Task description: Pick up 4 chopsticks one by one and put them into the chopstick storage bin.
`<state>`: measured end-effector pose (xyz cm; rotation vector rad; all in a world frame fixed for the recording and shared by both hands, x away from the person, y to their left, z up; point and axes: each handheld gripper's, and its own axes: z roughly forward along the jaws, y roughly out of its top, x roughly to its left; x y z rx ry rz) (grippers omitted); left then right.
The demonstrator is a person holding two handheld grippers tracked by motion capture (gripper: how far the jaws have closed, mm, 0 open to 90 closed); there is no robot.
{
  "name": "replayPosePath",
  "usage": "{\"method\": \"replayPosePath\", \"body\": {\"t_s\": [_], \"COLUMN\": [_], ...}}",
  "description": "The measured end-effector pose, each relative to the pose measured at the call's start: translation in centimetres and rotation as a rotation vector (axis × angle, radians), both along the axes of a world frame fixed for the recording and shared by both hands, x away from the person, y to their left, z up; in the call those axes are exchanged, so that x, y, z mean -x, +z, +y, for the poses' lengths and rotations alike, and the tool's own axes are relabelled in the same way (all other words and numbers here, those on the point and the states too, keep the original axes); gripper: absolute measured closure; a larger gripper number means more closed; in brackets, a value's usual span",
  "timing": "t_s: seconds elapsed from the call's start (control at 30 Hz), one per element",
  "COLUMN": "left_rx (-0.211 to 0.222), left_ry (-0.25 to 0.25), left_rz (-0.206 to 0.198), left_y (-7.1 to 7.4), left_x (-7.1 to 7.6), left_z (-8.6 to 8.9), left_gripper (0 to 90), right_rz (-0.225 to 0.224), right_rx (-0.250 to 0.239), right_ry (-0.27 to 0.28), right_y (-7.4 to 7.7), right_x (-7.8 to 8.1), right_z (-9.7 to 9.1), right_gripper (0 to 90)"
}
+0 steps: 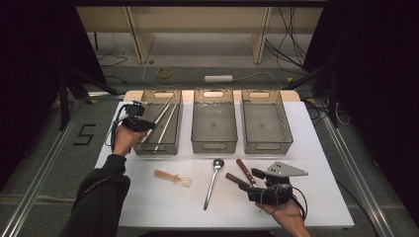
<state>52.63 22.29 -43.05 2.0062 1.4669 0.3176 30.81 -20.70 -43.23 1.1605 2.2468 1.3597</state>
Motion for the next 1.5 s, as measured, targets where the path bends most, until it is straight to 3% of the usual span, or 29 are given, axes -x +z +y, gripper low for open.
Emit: {"method": "replayPosePath", "body": {"t_s": [0.07,0.17,0.27,0.33,0.4,0.43,0.5,0.57,0.63,0.7,0.77,1.5], "left_rx": [-0.004,-0.006,0.016,0.044,0.043,0.060,0.062,0.099,0.086,0.088,0.071,0.016], "left_ry": [-0.005,-0.016,-0.024,-0.047,-0.060,-0.063,-0.077,-0.094,-0.106,-0.105,-0.135,-0.280], "left_rz": [-0.010,-0.016,-0.027,-0.025,-0.030,-0.044,-0.048,-0.076,-0.068,-0.092,-0.092,-0.088], "left_y": [0.0,0.1,0.4,1.0,1.2,1.7,1.8,2.1,2.3,2.6,2.6,1.4], "left_x": [0.0,0.1,0.7,1.8,2.4,3.6,4.3,6.3,6.7,7.8,8.9,12.1], "left_z": [-0.2,-0.4,-0.7,-1.2,-1.3,-1.7,-1.9,-2.2,-2.3,-2.7,-3.3,-4.8], "left_gripper": [71.5,70.9,63.1,53.3,49.8,42.1,36.8,35.2,32.2,31.3,29.8,26.5], "right_rz": [0.001,0.002,0.000,0.002,0.001,0.000,0.002,0.000,-0.003,-0.005,-0.008,0.002], "right_rx": [-0.003,0.002,0.000,0.002,-0.001,-0.003,0.004,0.002,0.004,0.008,0.006,0.014], "right_ry": [0.001,0.003,0.003,0.001,0.000,-0.003,-0.003,-0.004,-0.004,-0.009,-0.007,-0.027], "right_y": [0.0,0.0,0.0,0.0,0.0,0.0,0.0,0.0,0.1,0.1,0.2,0.1], "right_x": [0.0,0.0,0.0,0.0,0.1,0.0,0.0,0.1,0.1,0.2,0.2,0.0], "right_z": [0.0,0.0,0.0,0.0,0.0,-0.1,-0.1,0.0,0.0,0.0,0.0,-0.6], "right_gripper": [34.6,34.6,34.7,34.6,34.7,34.7,34.6,34.6,34.6,34.6,34.6,34.6]}}
